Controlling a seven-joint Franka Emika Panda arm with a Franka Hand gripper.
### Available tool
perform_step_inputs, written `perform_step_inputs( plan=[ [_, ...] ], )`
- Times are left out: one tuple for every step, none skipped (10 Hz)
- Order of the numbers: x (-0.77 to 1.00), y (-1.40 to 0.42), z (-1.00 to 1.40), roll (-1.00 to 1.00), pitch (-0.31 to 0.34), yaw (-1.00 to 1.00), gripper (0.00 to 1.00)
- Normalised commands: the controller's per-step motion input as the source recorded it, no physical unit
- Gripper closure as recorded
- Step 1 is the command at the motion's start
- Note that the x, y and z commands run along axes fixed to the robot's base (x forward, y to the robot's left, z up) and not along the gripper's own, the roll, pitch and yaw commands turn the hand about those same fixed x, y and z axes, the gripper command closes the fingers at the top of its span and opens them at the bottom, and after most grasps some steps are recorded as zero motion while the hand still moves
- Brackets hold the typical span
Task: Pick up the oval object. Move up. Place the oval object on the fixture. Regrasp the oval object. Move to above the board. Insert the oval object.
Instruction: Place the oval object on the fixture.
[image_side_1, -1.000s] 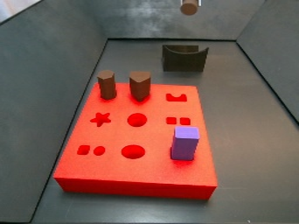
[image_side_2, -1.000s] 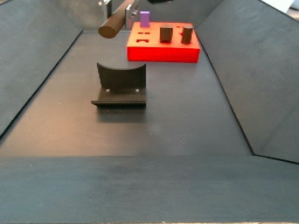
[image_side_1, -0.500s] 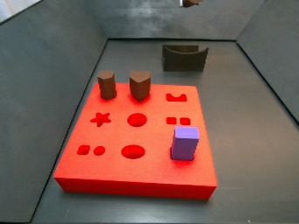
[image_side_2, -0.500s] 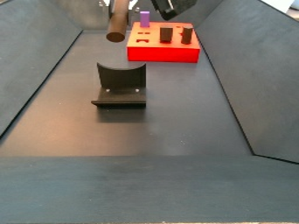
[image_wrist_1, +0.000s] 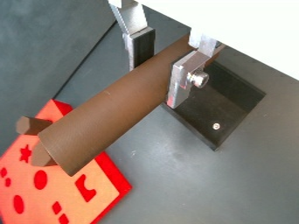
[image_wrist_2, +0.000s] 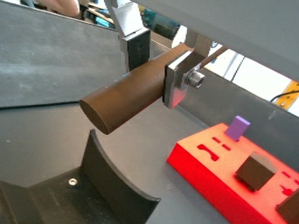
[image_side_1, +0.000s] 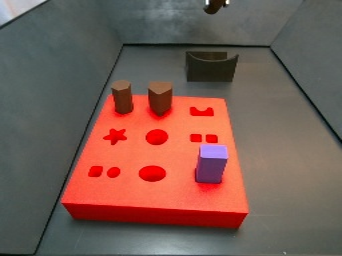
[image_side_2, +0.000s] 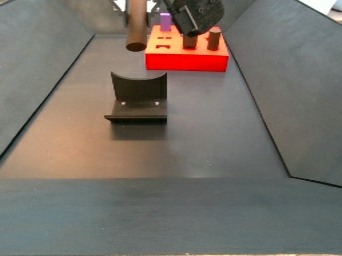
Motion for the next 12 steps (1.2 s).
perform_step_inputs(
  plan=[
    [0.13, 0.13, -1.00, -1.00, 0.276, -0.11, 1.00],
    [0.13, 0.14, -1.00, -1.00, 0.255, -0.11, 1.00],
    [0.15, 0.14, -1.00, -1.00, 0.259, -0.18, 1.00],
    [0.16, 0.14, -1.00, -0.80, 0.214, -0.22, 1.00],
    [0.17, 0.14, -1.00, -0.64, 0.166, -0.24, 1.00],
    [0.17, 0.14, -1.00, -0.43, 0.100, -0.25, 1.00],
    [0.18, 0.14, -1.00, -0.28, 0.061, -0.24, 1.00],
    [0.20, 0.13, -0.99, -0.20, 0.006, -0.21, 1.00],
    [0.17, 0.12, -0.85, -0.19, -0.017, -0.19, 1.00],
    [0.13, 0.09, -0.59, -0.18, -0.042, -0.16, 1.00],
    [0.11, 0.07, -0.36, -0.16, -0.053, -0.12, 1.00],
    [0.10, 0.06, -0.19, -0.14, -0.059, -0.09, 1.00]
  ],
)
